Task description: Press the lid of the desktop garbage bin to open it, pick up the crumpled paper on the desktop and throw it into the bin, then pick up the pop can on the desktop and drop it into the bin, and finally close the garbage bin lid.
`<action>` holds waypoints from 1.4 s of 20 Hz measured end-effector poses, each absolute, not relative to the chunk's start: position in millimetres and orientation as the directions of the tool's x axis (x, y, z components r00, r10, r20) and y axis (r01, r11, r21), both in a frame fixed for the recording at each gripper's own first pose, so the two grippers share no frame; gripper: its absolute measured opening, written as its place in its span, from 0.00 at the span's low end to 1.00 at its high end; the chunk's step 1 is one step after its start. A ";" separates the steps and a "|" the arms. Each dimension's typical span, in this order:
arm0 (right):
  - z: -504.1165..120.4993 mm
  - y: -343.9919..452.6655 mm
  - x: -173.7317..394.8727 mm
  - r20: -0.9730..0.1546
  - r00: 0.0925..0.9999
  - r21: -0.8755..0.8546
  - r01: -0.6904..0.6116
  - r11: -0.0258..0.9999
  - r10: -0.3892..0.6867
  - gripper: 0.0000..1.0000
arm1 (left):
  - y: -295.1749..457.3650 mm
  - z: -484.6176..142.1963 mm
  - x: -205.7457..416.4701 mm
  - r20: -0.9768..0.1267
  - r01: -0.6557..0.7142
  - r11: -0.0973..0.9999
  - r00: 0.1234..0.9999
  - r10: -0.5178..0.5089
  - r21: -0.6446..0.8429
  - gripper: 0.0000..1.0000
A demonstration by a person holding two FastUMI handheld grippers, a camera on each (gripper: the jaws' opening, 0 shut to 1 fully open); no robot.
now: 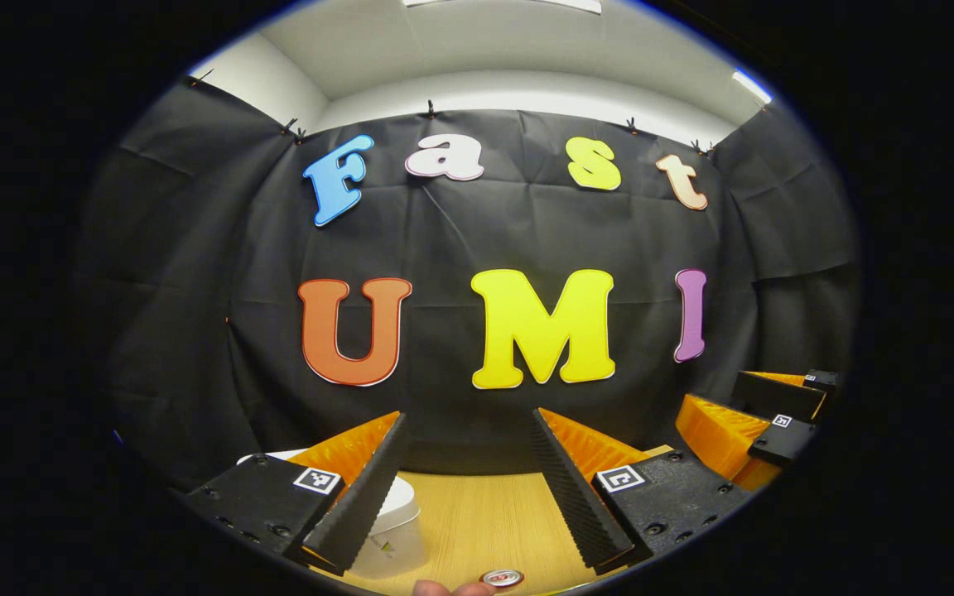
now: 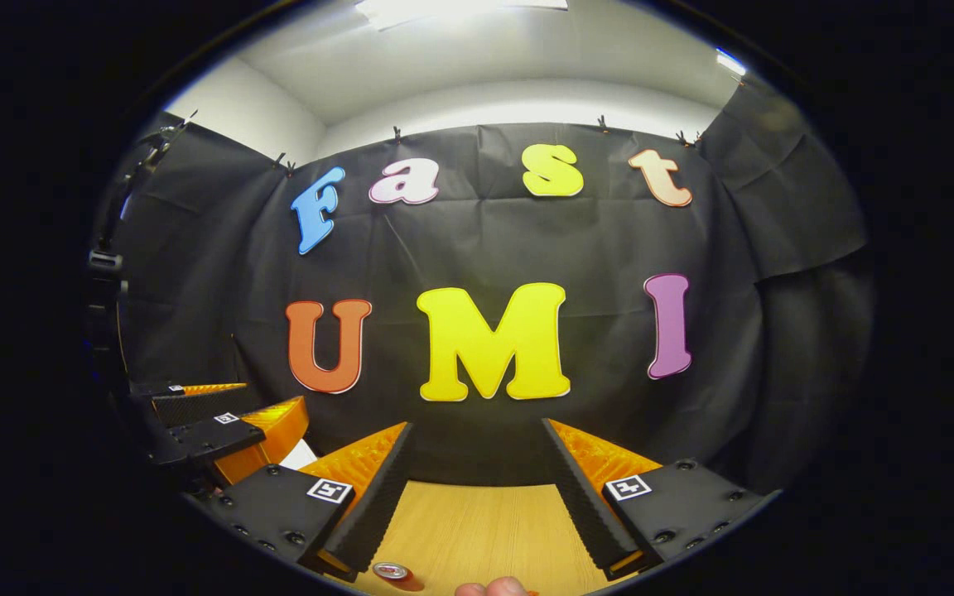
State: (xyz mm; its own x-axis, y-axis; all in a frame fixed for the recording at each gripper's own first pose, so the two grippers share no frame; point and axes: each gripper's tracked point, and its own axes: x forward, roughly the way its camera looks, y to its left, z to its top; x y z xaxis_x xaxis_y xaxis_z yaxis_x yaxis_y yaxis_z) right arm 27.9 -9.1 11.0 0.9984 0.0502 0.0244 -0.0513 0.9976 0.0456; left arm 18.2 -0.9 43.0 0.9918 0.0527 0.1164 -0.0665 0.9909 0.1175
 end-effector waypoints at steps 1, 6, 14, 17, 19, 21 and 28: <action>9.6 -10.8 29.2 0.021 0.999 0.041 -0.050 0.998 0.049 0.94 | -1.3 41.0 18.0 0.113 -0.067 0.991 0.992 0.054 0.120 0.96; 13.6 -12.5 25.4 0.033 0.998 0.030 -0.055 0.998 0.054 0.94 | 0.6 39.5 16.5 0.108 -0.081 0.990 0.992 0.069 0.116 0.96; 1.3 -18.4 31.8 0.004 0.998 0.037 -0.066 0.997 0.066 0.94 | 32.7 29.0 14.6 0.101 -0.174 0.977 0.981 0.163 0.120 0.96; -6.6 -16.9 34.1 -0.014 0.996 0.039 -0.084 0.996 0.084 0.94 | 55.0 21.6 16.0 0.091 -0.230 0.966 0.971 0.220 0.121 0.95; -9.5 -15.1 34.7 -0.024 0.995 0.046 -0.096 0.994 0.098 0.95 | 71.1 17.4 18.3 0.077 -0.270 0.955 0.962 0.262 0.120 0.94; -12.1 -14.0 35.6 -0.030 0.993 0.044 -0.109 0.993 0.110 0.96 | 86.9 13.1 18.9 0.067 -0.303 0.946 0.953 0.297 0.118 0.91; -23.3 -15.3 41.3 -0.064 0.988 0.039 -0.141 0.989 0.143 0.94 | 133.4 -5.9 32.0 0.014 -0.405 0.906 0.914 0.406 0.122 0.73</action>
